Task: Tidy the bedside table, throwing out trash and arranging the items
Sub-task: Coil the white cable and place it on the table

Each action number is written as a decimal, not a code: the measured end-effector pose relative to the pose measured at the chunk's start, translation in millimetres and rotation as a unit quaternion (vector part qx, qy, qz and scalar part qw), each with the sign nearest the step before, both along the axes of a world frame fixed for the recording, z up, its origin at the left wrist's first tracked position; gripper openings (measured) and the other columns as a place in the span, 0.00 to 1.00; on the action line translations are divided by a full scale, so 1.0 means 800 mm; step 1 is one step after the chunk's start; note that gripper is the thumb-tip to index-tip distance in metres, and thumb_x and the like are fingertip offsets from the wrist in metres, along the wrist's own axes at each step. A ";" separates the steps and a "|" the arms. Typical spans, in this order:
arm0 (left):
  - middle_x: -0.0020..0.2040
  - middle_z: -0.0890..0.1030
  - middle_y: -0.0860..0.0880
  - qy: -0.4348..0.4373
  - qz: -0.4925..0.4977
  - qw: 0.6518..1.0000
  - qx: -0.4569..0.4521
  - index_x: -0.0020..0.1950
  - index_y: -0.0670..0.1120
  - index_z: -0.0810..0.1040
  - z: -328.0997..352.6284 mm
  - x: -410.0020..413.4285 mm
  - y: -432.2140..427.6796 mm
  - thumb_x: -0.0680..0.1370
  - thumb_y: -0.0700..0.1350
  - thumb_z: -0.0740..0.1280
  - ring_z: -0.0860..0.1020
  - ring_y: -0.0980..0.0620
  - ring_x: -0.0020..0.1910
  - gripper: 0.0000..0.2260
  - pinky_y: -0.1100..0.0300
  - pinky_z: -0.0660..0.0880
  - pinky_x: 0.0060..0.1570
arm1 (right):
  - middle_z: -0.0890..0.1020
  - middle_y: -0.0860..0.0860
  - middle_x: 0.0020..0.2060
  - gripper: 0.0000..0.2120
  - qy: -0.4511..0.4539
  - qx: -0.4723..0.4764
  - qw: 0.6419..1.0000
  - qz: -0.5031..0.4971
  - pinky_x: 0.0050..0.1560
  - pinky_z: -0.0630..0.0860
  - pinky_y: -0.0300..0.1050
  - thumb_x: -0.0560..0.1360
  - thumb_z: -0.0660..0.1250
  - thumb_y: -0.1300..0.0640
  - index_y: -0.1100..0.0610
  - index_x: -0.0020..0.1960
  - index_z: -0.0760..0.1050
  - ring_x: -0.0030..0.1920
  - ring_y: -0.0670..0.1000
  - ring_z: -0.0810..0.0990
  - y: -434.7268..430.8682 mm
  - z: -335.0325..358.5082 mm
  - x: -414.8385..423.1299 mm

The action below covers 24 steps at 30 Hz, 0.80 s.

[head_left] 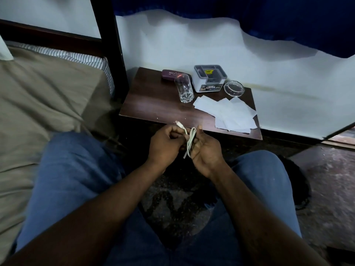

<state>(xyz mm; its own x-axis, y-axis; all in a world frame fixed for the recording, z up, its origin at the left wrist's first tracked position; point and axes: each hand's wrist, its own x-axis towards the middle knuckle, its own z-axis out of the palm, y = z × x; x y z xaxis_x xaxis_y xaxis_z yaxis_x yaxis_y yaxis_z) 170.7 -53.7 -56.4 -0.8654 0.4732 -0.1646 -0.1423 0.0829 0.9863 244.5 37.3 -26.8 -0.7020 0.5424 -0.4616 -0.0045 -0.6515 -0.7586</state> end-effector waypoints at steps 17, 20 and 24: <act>0.49 0.88 0.50 0.278 -0.087 0.928 -0.231 0.57 0.50 0.85 0.008 0.009 -0.008 0.75 0.48 0.74 0.85 0.48 0.49 0.11 0.56 0.81 0.50 | 0.81 0.59 0.48 0.40 -0.018 0.020 0.995 0.095 0.54 0.74 0.46 0.83 0.47 0.31 0.65 0.69 0.76 0.48 0.54 0.79 0.000 -0.004 0.002; 0.44 0.87 0.49 0.282 -0.070 0.924 -0.249 0.51 0.48 0.85 0.009 0.008 -0.007 0.74 0.51 0.74 0.85 0.45 0.45 0.09 0.54 0.81 0.46 | 0.85 0.55 0.46 0.26 -0.030 0.038 0.996 0.072 0.47 0.82 0.42 0.87 0.54 0.40 0.62 0.59 0.79 0.45 0.49 0.85 -0.003 -0.010 -0.001; 0.44 0.85 0.45 0.335 -0.063 0.897 -0.281 0.47 0.46 0.83 0.006 0.014 -0.003 0.76 0.52 0.70 0.83 0.40 0.45 0.10 0.53 0.77 0.42 | 0.86 0.51 0.39 0.18 -0.068 0.101 0.992 0.027 0.49 0.81 0.42 0.87 0.60 0.49 0.59 0.48 0.81 0.42 0.48 0.84 -0.013 -0.020 -0.009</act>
<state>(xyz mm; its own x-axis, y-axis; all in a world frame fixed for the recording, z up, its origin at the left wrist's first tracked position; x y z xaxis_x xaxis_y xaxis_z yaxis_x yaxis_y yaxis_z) 181.9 -56.0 -51.7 -0.8052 0.5789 0.1286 0.5115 0.5683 0.6444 237.2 26.6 -43.0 -0.6713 0.5965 -0.4400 0.1389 -0.4819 -0.8652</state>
